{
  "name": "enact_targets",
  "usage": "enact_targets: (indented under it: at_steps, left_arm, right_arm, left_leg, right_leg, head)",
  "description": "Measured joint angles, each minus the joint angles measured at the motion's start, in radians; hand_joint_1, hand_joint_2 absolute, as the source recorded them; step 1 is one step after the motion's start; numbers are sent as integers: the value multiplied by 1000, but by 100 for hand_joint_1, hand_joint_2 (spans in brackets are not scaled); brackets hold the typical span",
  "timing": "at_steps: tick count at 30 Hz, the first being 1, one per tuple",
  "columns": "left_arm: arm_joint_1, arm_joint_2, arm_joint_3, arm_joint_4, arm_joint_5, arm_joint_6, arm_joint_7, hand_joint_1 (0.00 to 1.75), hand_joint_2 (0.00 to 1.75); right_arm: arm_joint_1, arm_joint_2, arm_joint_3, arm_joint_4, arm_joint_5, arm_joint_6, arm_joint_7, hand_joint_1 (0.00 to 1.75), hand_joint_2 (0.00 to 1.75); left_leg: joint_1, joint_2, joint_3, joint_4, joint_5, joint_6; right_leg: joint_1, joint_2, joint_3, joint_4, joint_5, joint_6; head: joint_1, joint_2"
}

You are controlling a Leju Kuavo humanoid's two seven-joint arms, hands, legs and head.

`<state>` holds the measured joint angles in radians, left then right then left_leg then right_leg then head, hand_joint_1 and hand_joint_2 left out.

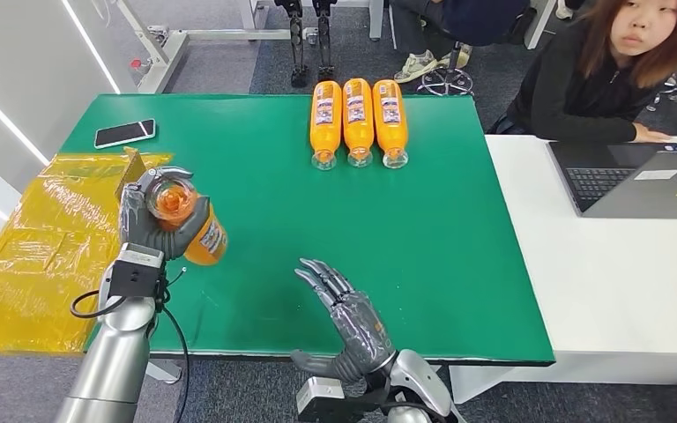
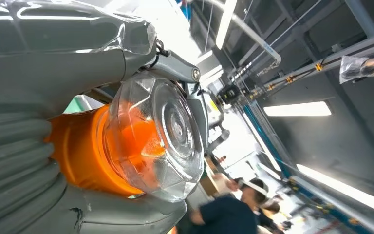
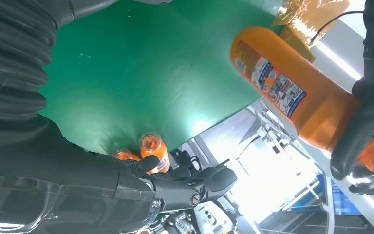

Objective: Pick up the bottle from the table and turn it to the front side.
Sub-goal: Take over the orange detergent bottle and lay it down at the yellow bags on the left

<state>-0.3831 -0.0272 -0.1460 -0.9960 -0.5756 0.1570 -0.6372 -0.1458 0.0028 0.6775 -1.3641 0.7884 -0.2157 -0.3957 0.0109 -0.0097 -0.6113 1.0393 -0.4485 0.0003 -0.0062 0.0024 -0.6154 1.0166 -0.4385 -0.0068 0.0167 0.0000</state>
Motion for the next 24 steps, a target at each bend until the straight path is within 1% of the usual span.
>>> enact_targets:
  at_steps: [4,9,12,15,18,20,22,24]
  left_arm:
    - [-40,13,-1,52,-83,68,26,175,175]
    - [-108,35,-23,159,-248,197,85,174,175]
    - [-154,56,-53,265,-379,294,152,175,175]
    - [-184,77,-94,378,-518,364,251,173,175]
    - [-195,99,-150,477,-659,378,372,163,175]
    - [-195,114,-185,527,-727,361,431,164,175]
    - [-194,129,-213,571,-774,331,478,168,175]
    - [-193,142,-237,604,-813,303,523,168,175]
  right_arm:
    - [-2,-4,5,1,-1,-1,6,0,175]
    - [-2,-14,9,0,-13,-3,7,0,175]
    - [-2,-25,10,-3,-26,-7,7,0,175]
    - [-2,-38,11,-11,-35,-8,8,0,175]
    - [-1,-55,13,-23,-43,-10,11,0,175]
    - [1,-68,14,-32,-51,-10,14,0,175]
    - [7,-83,14,-43,-53,-13,15,0,175]
    - [18,-95,14,-55,-52,-17,16,0,175]
  left_leg:
    - [0,0,0,0,0,0]
    - [0,0,0,0,0,0]
    - [0,1,0,0,0,-1]
    - [0,3,0,0,1,-1]
    - [0,4,0,0,1,-1]
    - [0,4,0,0,1,-1]
    - [0,4,0,0,0,-1]
    - [0,7,0,-1,0,-2]
  right_leg:
    - [0,1,0,0,0,0]
    - [0,1,-1,0,0,0]
    - [0,1,-1,0,1,-1]
    - [0,2,-1,0,1,-1]
    - [0,3,-2,0,1,-1]
    - [0,4,-2,0,1,-1]
    - [0,4,-2,0,1,-1]
    - [0,6,-2,0,1,-2]
  head:
    - [0,0]
    - [0,0]
    - [0,0]
    - [0,0]
    - [0,0]
    - [0,0]
    - [0,0]
    - [0,0]
